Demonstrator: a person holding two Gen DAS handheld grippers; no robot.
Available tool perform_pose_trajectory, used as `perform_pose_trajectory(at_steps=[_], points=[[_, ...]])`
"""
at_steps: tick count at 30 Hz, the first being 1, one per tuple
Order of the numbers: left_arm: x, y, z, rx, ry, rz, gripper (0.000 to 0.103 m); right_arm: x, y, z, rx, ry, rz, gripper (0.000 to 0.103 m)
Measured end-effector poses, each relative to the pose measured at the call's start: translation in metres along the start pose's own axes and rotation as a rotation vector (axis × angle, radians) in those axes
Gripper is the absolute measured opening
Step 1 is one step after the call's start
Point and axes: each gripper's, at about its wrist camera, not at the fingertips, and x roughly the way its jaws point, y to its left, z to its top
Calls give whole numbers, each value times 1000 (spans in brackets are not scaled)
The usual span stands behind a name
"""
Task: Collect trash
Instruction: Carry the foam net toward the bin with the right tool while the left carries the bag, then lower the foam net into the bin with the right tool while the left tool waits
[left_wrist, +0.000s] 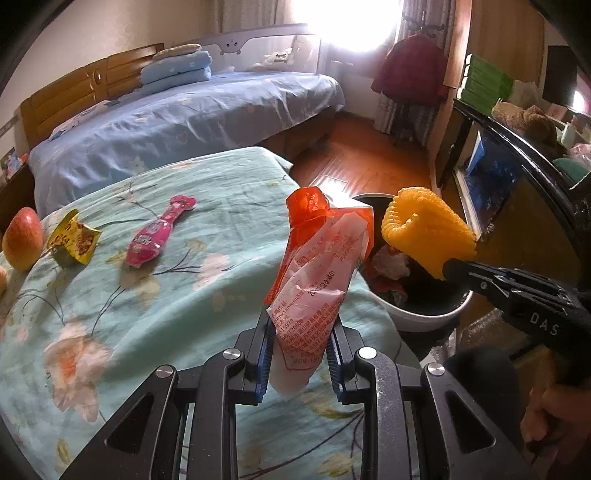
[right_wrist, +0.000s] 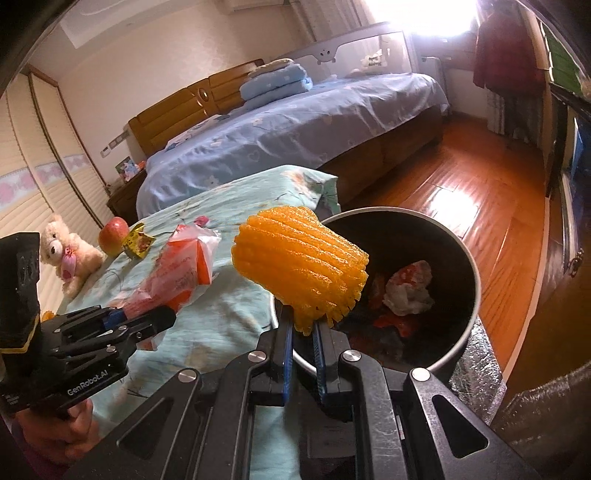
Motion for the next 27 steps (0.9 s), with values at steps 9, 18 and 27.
perform_pose_trajectory(at_steps=[9,18,27], points=[[7,-14,7,23,5,-10,25,0,-10,0,14,1,-24,10],[16,-22,14,39,12,-14,25,1,-21,0,30,4,-42,10],[25,-34,21,55,19,-20,25,2,-31,1,38,9,-68,10]])
